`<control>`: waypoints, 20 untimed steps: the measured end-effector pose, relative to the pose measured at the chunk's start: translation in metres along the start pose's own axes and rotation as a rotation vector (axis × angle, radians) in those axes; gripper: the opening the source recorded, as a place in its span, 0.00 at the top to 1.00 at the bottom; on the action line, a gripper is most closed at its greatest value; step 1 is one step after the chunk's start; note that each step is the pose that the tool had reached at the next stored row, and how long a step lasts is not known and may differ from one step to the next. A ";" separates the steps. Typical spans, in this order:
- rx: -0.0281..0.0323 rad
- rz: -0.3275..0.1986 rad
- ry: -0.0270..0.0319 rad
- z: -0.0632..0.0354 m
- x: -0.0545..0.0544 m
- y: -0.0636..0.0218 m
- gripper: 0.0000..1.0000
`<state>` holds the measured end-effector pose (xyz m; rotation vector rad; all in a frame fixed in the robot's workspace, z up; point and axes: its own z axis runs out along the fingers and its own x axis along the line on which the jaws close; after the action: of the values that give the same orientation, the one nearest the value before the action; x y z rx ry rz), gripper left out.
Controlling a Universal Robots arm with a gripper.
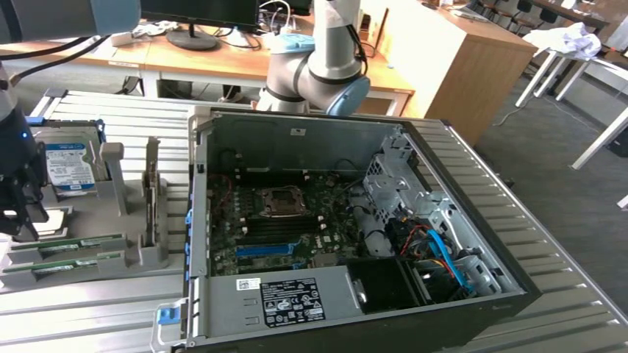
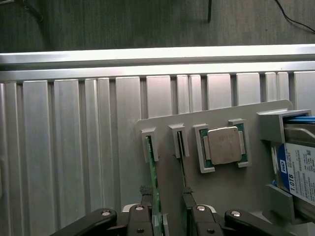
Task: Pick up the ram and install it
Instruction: 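Pick up the ram and move it above insertion slot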
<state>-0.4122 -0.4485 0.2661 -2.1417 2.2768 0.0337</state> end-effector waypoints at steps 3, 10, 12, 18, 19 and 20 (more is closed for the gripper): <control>-0.0001 0.000 0.0001 0.0017 0.002 -0.0007 0.64; -0.0002 0.000 0.0002 0.0059 0.004 -0.0040 0.64; -0.0001 -0.001 0.0001 0.0071 0.004 -0.0065 0.64; -0.0002 -0.003 0.0001 0.0103 0.004 -0.0127 0.64; -0.0002 -0.005 0.0000 0.0109 0.004 -0.0135 0.64; -0.0003 -0.012 0.0001 0.0116 0.003 -0.0142 0.64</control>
<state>-0.3983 -0.4526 0.2544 -2.1549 2.2645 0.0338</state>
